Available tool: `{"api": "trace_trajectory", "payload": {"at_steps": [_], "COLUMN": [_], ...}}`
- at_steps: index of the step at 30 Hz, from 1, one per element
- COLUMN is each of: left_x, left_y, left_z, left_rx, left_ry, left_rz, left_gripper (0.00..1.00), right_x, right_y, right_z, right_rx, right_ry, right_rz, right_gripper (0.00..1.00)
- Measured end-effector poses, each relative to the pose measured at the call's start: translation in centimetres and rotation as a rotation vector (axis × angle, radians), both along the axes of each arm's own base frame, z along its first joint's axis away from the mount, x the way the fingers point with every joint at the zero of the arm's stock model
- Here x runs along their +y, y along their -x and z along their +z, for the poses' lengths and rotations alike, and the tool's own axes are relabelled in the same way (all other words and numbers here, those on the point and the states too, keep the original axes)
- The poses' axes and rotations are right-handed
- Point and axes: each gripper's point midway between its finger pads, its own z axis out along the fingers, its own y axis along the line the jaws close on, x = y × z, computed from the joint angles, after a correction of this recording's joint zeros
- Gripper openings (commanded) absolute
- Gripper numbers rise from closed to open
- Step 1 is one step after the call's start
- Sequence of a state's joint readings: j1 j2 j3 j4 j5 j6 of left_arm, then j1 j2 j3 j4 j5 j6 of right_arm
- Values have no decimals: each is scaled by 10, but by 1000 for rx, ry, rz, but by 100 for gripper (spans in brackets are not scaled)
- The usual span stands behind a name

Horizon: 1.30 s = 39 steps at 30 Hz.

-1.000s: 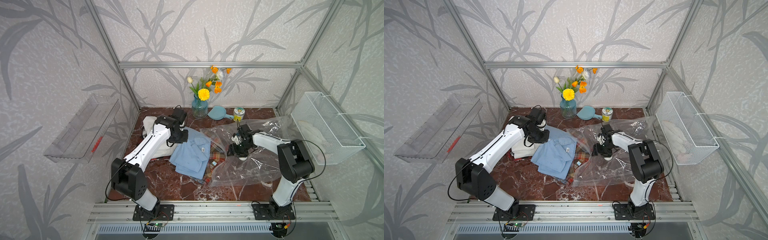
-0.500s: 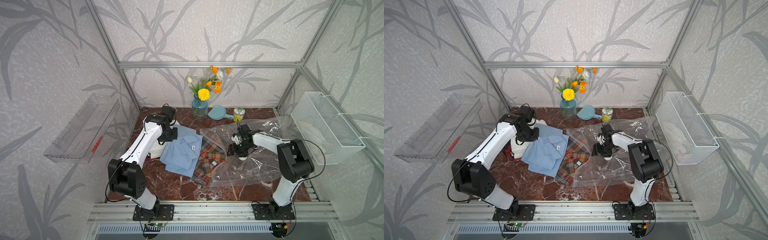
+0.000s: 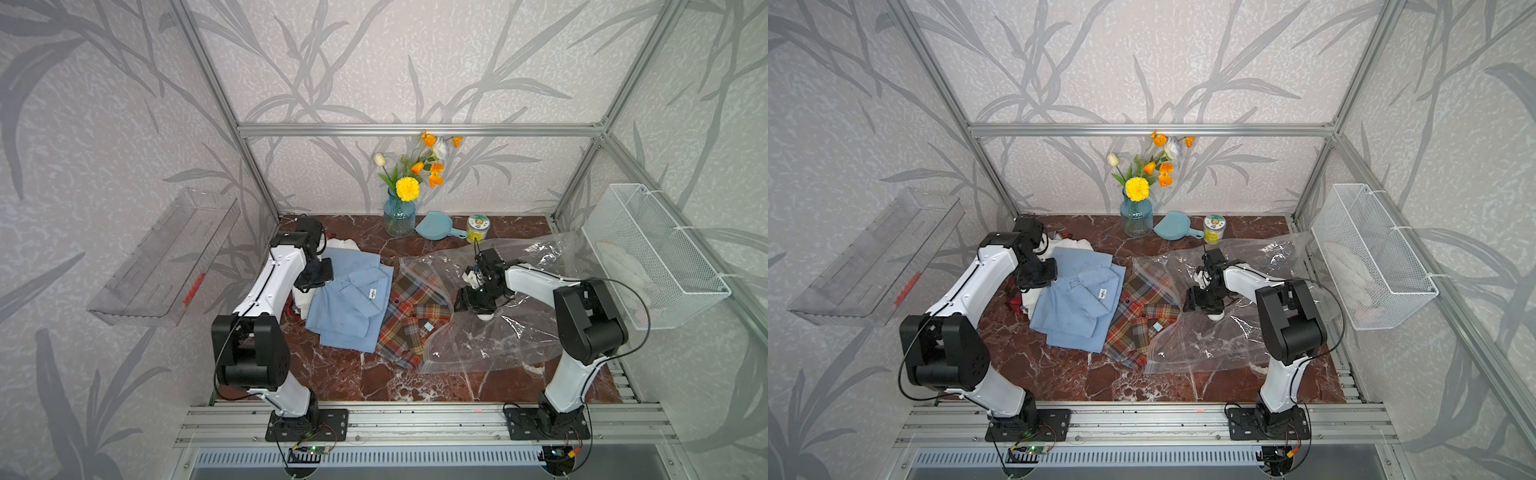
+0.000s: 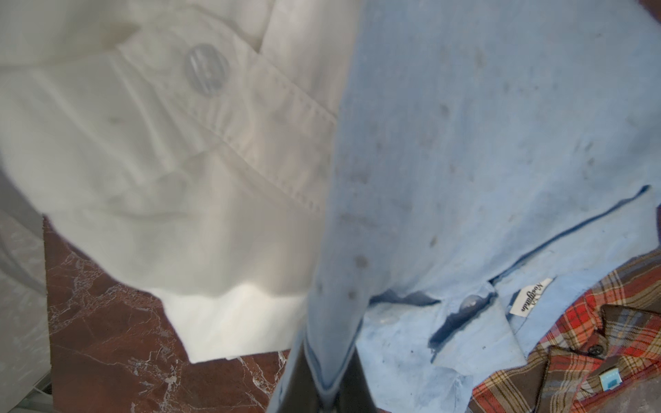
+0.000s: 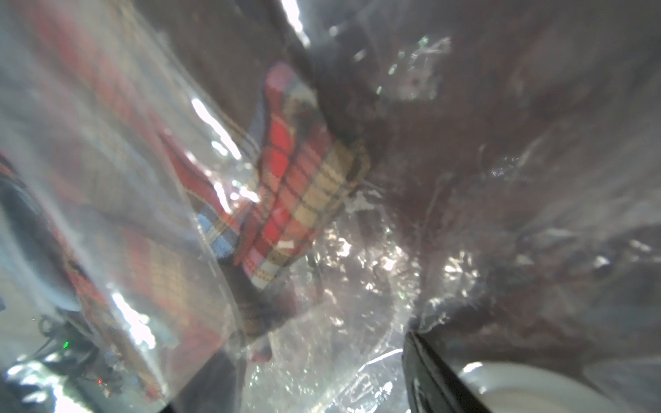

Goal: Take the shirt out of the vacuum bag
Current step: Place the shirt at the center of the board, then move the shirt at the center of the board.

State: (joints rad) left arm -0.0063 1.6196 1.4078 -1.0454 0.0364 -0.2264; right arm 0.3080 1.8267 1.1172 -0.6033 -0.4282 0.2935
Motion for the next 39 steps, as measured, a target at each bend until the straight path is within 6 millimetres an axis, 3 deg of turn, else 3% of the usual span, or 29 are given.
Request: {"api": "trace_trajectory", "payload": {"at_steps": [1,4,5,12,21,25,32,35,39], "left_x": [-1,-2,-2,-4,-18,-30,-47,-49,-52], "left_y": [-1,-4,-5,-36,-66,-64,-59,-57,-58], "left_z": [-2,-3,-1,23,2,-8,-9,-9,0], "left_rx": [3,2,-5,-97,-55,-21,-3,0,-8], "left_ry": [8,11,9,17,75,92,123,133,147], "left_rz": [-7,-12,-16,-23,-89,-131,-188,-201,-213], "left_gripper": [50,73,76,76,71,59,15,7,3], "right_x": [0,0,0,1,2,2,2,2,2], "right_y": [0,0,0,-1,-2,-3,-3,-3,-3], "right_z": [0,0,0,0,0,0,0,0,0], "right_rx": [0,0,0,1,-1,-1,-2,-2,-2], "right_ry": [0,0,0,-4,-10,-10,-10,-10,-10], "right_rz": [0,0,0,1,7,7,7,7,7], "right_gripper": [70,70,70,70,70,70,69,69,69]}}
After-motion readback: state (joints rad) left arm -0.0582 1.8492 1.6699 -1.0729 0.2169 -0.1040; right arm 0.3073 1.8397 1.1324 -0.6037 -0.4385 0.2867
